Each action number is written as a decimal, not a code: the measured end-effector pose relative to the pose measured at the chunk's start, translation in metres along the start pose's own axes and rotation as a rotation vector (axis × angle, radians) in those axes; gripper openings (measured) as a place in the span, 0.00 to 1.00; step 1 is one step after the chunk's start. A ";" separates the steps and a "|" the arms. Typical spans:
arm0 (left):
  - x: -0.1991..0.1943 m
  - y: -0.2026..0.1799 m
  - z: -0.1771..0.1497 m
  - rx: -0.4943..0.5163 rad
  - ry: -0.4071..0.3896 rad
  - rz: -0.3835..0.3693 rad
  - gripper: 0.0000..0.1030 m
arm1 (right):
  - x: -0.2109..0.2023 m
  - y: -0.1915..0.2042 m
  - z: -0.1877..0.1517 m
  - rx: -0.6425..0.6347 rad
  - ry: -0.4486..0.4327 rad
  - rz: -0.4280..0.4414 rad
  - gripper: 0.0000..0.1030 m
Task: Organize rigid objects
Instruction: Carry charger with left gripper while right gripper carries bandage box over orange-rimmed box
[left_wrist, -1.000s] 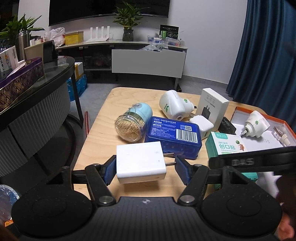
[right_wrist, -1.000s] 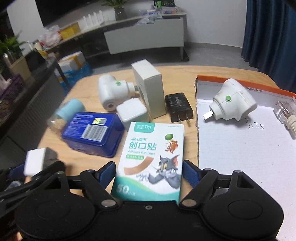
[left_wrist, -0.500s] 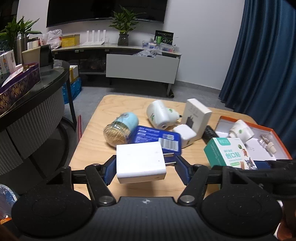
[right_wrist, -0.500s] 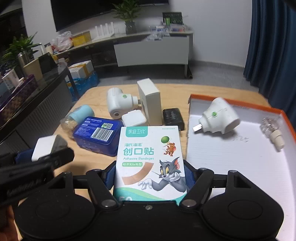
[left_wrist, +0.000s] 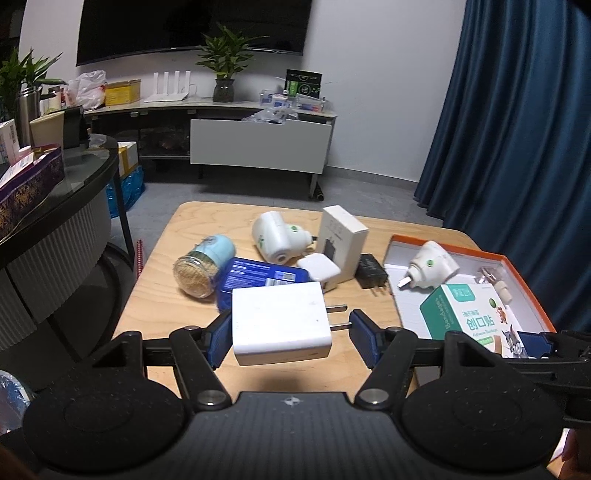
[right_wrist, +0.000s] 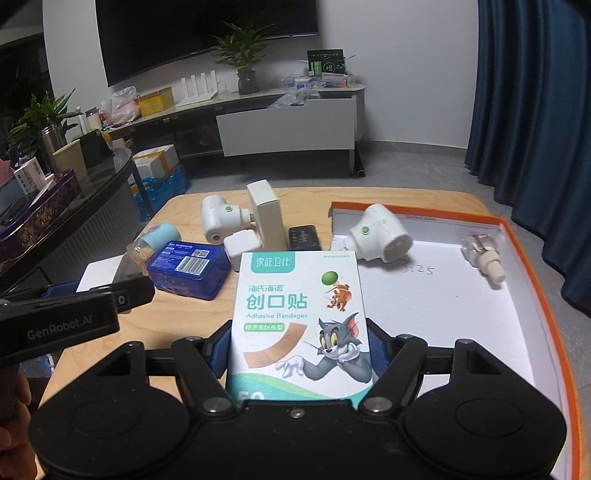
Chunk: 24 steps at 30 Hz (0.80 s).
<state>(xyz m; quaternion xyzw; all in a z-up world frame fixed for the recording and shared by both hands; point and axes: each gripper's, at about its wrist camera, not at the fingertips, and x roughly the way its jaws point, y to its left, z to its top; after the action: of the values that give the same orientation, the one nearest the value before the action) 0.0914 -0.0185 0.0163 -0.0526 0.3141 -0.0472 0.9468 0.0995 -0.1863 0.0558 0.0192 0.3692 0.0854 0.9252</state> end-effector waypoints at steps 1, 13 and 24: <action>-0.001 -0.002 -0.001 0.003 0.000 -0.002 0.65 | -0.002 -0.001 -0.001 0.001 0.000 0.000 0.81; -0.007 -0.016 -0.002 0.020 0.005 -0.016 0.65 | -0.019 -0.013 -0.005 0.012 -0.021 -0.011 0.81; -0.009 -0.025 -0.003 0.034 0.003 -0.033 0.65 | -0.028 -0.020 -0.007 0.023 -0.039 -0.018 0.81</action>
<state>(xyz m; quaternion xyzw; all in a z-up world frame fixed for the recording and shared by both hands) 0.0808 -0.0420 0.0226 -0.0415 0.3138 -0.0683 0.9461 0.0778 -0.2109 0.0674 0.0278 0.3524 0.0724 0.9326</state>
